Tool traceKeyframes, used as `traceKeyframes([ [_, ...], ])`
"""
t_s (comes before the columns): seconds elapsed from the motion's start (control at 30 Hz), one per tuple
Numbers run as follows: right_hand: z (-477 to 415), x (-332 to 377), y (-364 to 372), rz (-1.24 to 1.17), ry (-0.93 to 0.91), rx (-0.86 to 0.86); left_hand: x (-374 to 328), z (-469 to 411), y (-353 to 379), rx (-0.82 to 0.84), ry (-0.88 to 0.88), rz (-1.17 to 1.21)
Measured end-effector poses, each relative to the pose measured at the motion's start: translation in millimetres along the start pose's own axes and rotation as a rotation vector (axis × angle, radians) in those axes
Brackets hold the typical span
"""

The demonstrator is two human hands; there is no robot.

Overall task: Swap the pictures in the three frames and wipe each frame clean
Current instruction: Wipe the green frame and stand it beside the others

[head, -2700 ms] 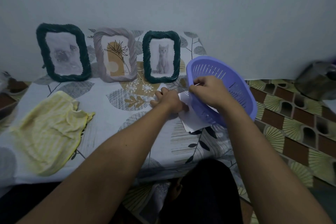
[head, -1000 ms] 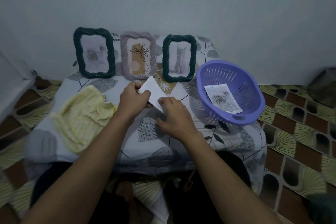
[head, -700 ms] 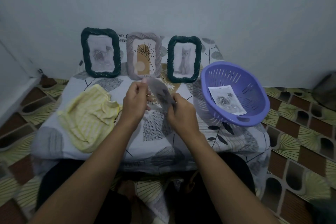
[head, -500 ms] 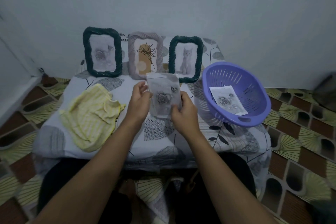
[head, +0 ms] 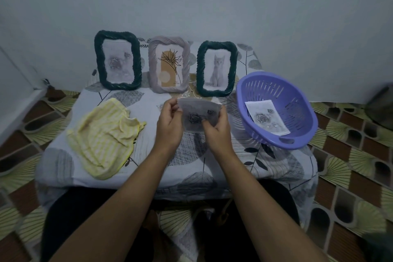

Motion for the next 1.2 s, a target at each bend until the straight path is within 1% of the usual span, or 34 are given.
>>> traceKeyframes([
  [0.2,-2,-4,4,0.005,0.024,-0.015,-2,5,10,0.031,0.016,-0.061],
  [0.3,-2,0,8,0.011,0.011,-0.01,-7,7,11,-0.003,0.044,-0.116],
  [0.4,-2,-4,10,-0.003,0.028,-0.005,0,8,10,-0.025,0.019,-0.117],
  [0.57,-1,-10,8,-0.006,0.066,-0.018,10,7,15,-0.009,-0.025,-0.137],
  [0.73,-9,1,-4,0.007,0.056,-0.06,-7,4,22,-0.004,-0.011,-0.149],
  [0.93,-28,39,-47,0.016,0.06,-0.136,-49,5,60,0.104,0.006,-0.099],
  [1.03,-40,58,-78,0.084,0.042,-0.135,-66,4,87,0.174,-0.007,-0.046],
  [1.2,-57,62,-133,0.224,0.052,-0.168,-71,3,139,0.245,-0.043,-0.085],
])
Point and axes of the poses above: each hand's wrist, its own z-axis away from the middle knuckle, its own y-axis out of the palm, x = y × z, the point moved 10 cm from there along -z, towards the middle knuckle, and after that the axes turned 10 degrees about -y, right-handed, at the moved point
